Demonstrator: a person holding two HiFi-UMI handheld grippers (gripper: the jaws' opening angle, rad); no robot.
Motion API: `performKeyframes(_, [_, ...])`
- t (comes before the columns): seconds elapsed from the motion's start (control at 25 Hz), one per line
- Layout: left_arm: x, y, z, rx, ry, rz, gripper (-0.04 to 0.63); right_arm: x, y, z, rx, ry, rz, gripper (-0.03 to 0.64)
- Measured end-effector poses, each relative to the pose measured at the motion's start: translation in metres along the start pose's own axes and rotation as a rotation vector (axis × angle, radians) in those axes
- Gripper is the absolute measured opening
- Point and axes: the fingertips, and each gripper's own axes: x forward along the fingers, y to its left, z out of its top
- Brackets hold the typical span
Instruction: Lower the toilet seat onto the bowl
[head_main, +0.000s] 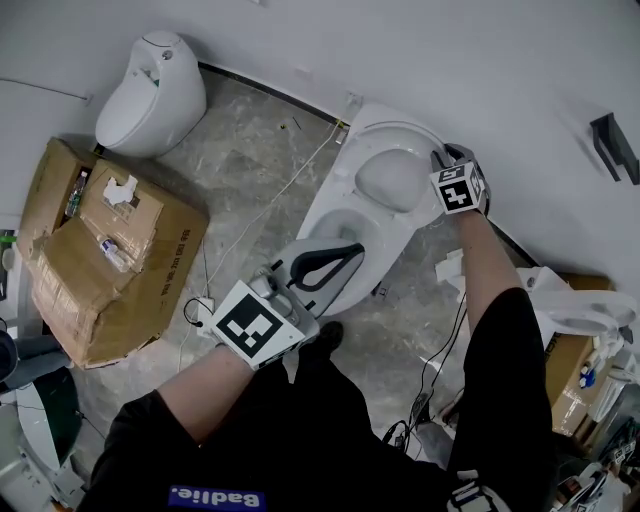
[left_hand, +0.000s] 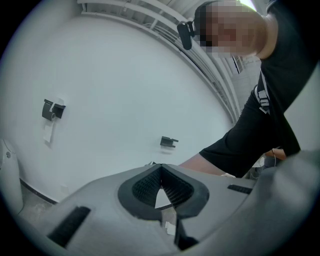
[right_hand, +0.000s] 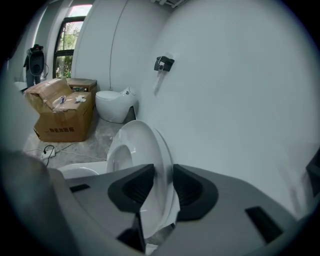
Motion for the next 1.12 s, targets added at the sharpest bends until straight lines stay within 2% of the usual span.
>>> performKeyframes(0.16, [-0.002,-0.002,-0.005,0.000,-0.002,0.017,0.015,0.000,0.000,-0.001,-0.019,-0.001,0.005,0.123])
performKeyframes(0.36, [-0.006,-0.010,-0.011,0.036,-0.001,0.040,0.015,-0.008,0.005,0.001,-0.026,-0.012,0.013,0.114])
performKeyframes(0.68, [-0.019,-0.037,-0.022,0.010,-0.016,0.065,0.015,-0.031,0.025,0.002,-0.056,-0.059,0.007,0.107])
performKeyframes(0.8, [-0.029,-0.045,-0.028,0.018,-0.018,0.073,0.015,-0.041,0.036,0.002,-0.067,-0.070,0.002,0.106])
performKeyframes(0.92, [-0.044,-0.057,-0.028,-0.005,-0.016,0.072,0.015,-0.052,0.049,0.002,-0.075,-0.069,-0.003,0.103])
performKeyframes(1.12, [-0.078,-0.064,-0.032,0.022,-0.019,0.070,0.015,-0.072,0.073,0.001,-0.082,-0.053,-0.026,0.103])
